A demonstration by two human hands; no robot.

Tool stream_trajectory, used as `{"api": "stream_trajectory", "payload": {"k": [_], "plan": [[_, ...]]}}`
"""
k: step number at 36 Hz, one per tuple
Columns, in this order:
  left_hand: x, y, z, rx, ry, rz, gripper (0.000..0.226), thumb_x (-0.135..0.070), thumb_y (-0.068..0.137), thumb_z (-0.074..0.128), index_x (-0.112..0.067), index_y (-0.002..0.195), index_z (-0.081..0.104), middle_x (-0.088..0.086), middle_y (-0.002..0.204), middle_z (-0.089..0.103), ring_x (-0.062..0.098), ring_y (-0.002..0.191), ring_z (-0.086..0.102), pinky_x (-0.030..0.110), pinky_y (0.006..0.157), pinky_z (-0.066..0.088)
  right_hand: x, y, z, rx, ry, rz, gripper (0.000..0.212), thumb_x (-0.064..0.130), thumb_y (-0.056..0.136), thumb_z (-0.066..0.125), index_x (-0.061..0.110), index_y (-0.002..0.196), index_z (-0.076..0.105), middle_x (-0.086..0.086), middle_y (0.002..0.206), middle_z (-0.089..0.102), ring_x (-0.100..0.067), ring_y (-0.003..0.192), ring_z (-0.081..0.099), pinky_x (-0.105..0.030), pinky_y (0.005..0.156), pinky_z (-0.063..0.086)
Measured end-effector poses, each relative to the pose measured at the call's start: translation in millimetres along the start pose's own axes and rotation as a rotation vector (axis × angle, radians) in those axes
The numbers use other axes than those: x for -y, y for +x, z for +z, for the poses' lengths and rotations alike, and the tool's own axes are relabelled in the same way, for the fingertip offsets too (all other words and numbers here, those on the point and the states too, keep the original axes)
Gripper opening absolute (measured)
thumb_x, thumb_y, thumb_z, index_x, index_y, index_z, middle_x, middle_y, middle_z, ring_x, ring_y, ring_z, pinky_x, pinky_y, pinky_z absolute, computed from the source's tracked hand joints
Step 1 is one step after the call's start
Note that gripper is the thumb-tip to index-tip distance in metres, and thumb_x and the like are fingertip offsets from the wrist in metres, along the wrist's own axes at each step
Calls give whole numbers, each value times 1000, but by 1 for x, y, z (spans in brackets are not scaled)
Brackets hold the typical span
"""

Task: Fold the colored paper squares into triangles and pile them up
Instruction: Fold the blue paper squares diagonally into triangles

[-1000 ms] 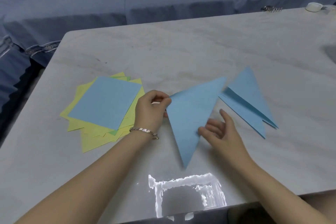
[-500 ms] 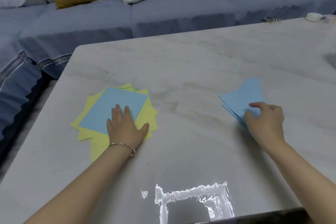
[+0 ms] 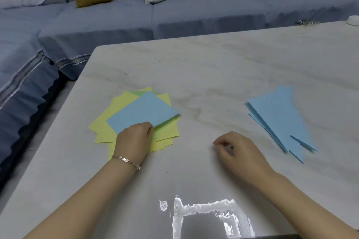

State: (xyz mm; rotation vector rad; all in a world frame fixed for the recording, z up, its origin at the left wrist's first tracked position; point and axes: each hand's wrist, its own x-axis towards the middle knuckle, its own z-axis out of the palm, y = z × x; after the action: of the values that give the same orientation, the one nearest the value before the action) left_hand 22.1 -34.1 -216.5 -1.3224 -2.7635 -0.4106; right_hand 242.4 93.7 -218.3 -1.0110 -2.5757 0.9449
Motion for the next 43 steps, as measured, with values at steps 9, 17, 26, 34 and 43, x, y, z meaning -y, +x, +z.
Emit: {"api": "stream_trajectory", "payload": {"k": [9,17,26,34,43], "plan": [[-24,-21,-19,-292,-501,198,17,-25,86,54,-15,85,68,-4,100,68,6,96,56,12,81,37,10,4,3,-232,144,-210,59,10,81,68,29,131,42,11,125,37,-9,118,42,-25,98,38],[-30,-28,-8,-213,-412,793,8,-22,95,46,-20,93,54,3,107,67,14,107,57,29,91,43,-14,9,-7,-324,164,-492,29,35,74,67,35,101,59,9,124,45,-11,114,42,-9,95,30],[-46,-16,-20,252,-1104,-625,13,-13,89,53,-15,101,56,3,105,54,23,88,57,46,83,52,-46,-11,1,-420,14,-586,7,34,89,57,34,94,61,14,114,55,-19,121,39,-34,91,34],[-66,3,-21,680,-972,-676,20,-23,85,64,-10,84,48,9,93,51,22,67,59,26,52,45,-54,-21,7,-274,7,-625,22,36,96,39,35,94,61,17,104,60,-8,121,45,-26,103,25],[-67,-7,-4,670,-498,-388,71,-42,75,64,-16,133,34,7,122,50,20,87,51,25,64,38,-44,-37,1,-199,245,-395,24,35,77,55,33,99,63,34,86,63,7,81,62,-8,74,44]]}}
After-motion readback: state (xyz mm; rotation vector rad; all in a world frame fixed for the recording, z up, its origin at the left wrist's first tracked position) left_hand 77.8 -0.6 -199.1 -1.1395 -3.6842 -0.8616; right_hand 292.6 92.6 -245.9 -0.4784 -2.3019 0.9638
